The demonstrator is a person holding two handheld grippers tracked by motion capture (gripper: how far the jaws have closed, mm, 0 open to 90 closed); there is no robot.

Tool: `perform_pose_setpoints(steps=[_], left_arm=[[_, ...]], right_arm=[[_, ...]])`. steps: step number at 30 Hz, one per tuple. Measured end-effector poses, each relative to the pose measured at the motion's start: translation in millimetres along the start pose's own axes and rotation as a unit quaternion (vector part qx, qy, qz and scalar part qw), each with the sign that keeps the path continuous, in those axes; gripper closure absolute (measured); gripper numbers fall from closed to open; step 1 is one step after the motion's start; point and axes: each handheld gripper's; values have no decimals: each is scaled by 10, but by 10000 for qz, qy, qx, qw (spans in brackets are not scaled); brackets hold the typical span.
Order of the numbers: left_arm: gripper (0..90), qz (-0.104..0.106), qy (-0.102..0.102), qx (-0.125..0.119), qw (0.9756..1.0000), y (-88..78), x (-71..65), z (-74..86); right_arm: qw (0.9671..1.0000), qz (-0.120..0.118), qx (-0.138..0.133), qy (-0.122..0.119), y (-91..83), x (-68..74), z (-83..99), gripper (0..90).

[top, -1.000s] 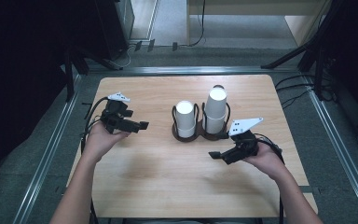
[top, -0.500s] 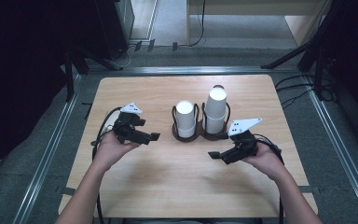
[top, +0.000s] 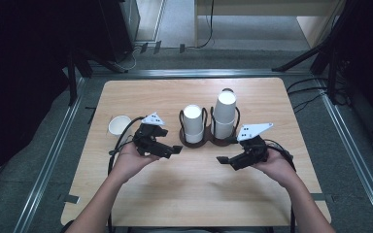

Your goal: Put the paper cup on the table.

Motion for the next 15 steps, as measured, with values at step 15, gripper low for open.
perform_pose_setpoints(steps=[15], left_arm=[[130,109,181,-39,9998,165,-328,-79]], right_arm=[[9999,122,2,-35,0,7,-9,220]])
Point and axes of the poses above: each handheld gripper's, and its own axes: y roughly forward along the jaws, z roughly out of its underside, x roughly to its left, and after that the axes turned 7 degrees about -z, right-handed
